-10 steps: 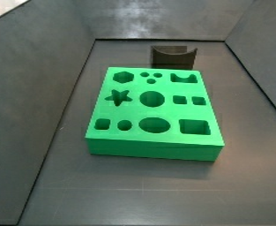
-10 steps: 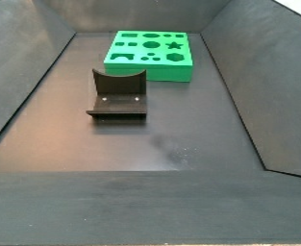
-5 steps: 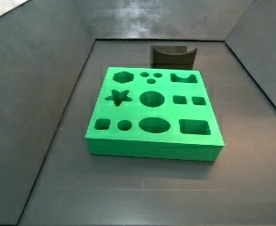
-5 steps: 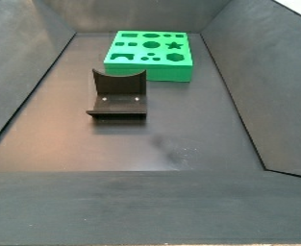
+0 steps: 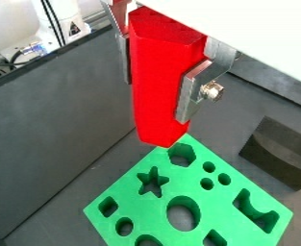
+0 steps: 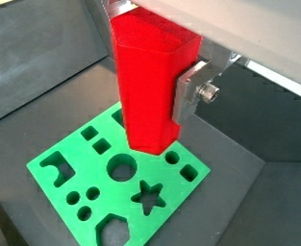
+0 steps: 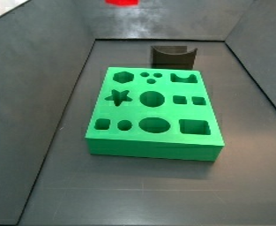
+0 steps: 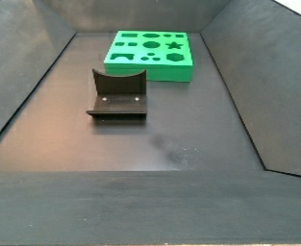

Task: Pick up the hexagon object. Move up. Move to above the board. Insert the hexagon object.
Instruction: Insert the hexagon object.

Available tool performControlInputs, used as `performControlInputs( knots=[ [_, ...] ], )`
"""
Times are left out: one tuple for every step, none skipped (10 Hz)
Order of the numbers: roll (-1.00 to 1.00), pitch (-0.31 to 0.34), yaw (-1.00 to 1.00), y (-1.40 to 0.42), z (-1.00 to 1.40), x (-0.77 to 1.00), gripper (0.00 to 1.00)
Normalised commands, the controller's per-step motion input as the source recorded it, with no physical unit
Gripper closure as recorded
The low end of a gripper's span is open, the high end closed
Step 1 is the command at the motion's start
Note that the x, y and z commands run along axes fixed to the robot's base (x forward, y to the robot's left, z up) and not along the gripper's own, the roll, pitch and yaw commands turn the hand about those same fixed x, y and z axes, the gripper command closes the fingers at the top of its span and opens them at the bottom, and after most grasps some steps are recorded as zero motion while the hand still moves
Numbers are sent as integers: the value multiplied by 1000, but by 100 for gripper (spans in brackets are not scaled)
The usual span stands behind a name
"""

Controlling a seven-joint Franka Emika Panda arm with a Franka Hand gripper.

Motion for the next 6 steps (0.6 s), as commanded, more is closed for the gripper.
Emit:
performControlInputs(
  knots=[
    [-1, -37, -43, 106, -323, 49, 100],
    [-9, -40, -80, 100, -306, 74, 100],
    [-13, -44, -86, 120, -354, 131, 100],
    [-9, -34, -126, 169, -414, 226, 100],
    [-26, -27, -131, 266, -451, 286, 100],
    [-26, -23, -129, 294, -506, 263, 100]
  ],
)
